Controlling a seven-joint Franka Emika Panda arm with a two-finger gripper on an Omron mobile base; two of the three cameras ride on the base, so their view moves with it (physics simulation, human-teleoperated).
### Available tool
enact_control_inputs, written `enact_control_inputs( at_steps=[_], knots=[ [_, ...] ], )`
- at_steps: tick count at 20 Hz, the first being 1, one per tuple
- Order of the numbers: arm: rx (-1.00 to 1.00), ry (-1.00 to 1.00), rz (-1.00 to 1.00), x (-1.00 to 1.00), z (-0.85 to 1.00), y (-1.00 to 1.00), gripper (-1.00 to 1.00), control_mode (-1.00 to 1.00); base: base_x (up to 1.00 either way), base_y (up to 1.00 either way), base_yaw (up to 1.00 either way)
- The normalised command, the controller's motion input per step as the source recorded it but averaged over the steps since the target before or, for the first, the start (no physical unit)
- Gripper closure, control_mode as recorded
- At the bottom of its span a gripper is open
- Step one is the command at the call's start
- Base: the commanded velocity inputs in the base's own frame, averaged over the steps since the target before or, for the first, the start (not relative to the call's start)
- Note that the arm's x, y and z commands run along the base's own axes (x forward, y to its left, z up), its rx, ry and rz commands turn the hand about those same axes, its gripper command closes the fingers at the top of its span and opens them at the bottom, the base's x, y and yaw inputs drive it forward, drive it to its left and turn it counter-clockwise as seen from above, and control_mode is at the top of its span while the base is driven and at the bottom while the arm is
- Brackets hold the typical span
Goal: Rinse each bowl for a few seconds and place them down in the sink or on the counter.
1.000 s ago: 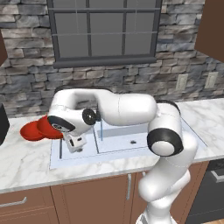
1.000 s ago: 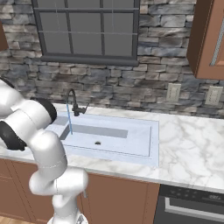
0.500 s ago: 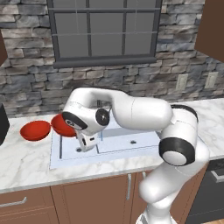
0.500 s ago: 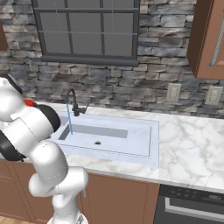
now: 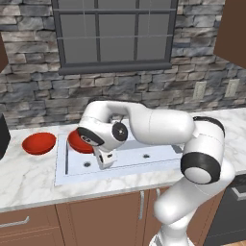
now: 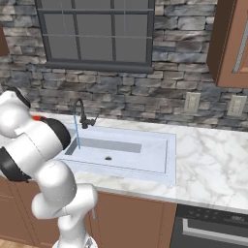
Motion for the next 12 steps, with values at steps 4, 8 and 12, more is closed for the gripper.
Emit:
enact_control_inputs(
  at_steps=[4,8,12],
  knots=[
    [-0.25,0.17,-0.09,0.08,0.21,0.00,1.00,-1.00,0.00,0.00,0.00],
    [-0.25,0.18,-0.08,0.12,0.28,0.00,1.00,-1.00,0.00,0.00,0.00],
    [-0.24,0.14,-0.05,0.05,0.35,-0.01,1.00,-1.00,0.00,0.00,0.00]
  ],
)
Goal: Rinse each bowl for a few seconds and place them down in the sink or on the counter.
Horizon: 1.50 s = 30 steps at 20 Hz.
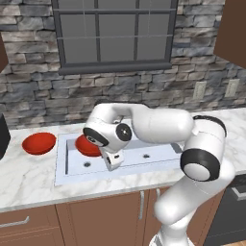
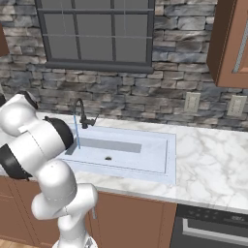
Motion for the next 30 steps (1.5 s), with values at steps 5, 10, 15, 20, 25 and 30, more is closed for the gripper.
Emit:
enact_control_inputs(
  at_steps=[5,10,15,20,25,30],
  knots=[
    [-0.20,0.12,-0.09,0.08,0.25,0.00,1.00,-1.00,0.00,0.00,0.00],
    [-0.15,0.11,-0.11,0.21,0.17,0.00,1.00,-1.00,0.00,0.00,0.00],
    [-0.14,0.14,-0.09,0.31,0.15,0.00,1.00,-1.00,0.00,0.00,0.00],
    [-0.12,0.14,-0.08,0.32,0.16,0.00,1.00,-1.00,0.00,0.00,0.00],
    [-0.06,0.11,-0.07,0.33,0.12,0.00,1.00,-1.00,0.00,0.00,0.00],
    [-0.04,0.08,-0.06,0.36,0.11,0.00,1.00,-1.00,0.00,0.00,0.00]
  ],
)
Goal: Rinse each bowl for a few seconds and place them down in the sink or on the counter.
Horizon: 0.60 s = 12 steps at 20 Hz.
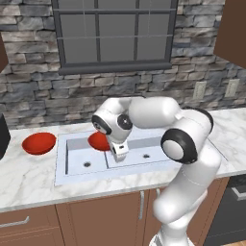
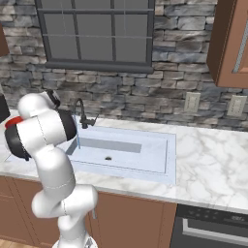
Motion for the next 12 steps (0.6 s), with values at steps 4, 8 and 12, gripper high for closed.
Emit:
enact_control_inputs(
  at_steps=[4,8,12],
  knots=[
    [-0.05,0.06,-0.03,0.41,0.04,0.02,1.00,-1.00,0.00,0.00,0.00],
    [-0.07,0.05,-0.03,0.40,0.02,0.03,1.00,-1.00,0.00,0.00,0.00],
    [-0.06,0.05,-0.03,0.38,0.00,0.03,1.00,-1.00,0.00,0.00,0.00]
  ],
)
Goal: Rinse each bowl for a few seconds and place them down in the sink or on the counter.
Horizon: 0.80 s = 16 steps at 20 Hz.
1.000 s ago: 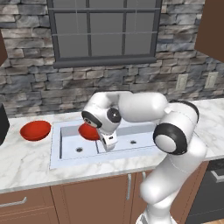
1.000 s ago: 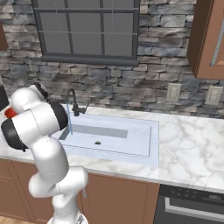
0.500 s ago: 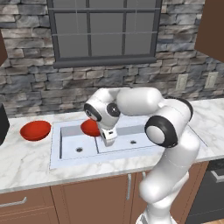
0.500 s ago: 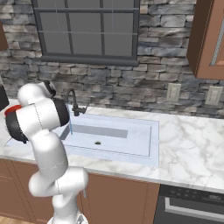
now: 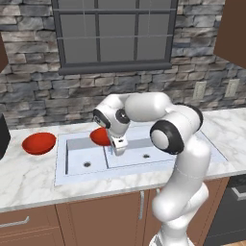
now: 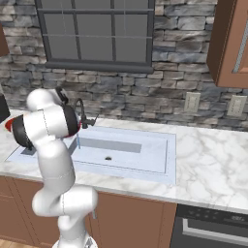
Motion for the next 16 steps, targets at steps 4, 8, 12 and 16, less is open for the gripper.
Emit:
enact_control_inputs(
  at_steps=[4,8,12,16],
  knots=[
    [-0.07,0.06,-0.03,0.37,-0.01,0.22,1.00,-1.00,0.00,0.00,0.00],
    [-0.09,0.03,-0.03,0.29,-0.01,0.37,1.00,-1.00,0.00,0.00,0.00],
    [-0.13,-0.02,-0.01,-0.07,0.08,0.39,1.00,-1.00,0.00,0.00,0.00],
    [-0.14,-0.04,-0.01,-0.21,0.16,0.28,1.00,-1.00,0.00,0.00,0.00]
  ],
)
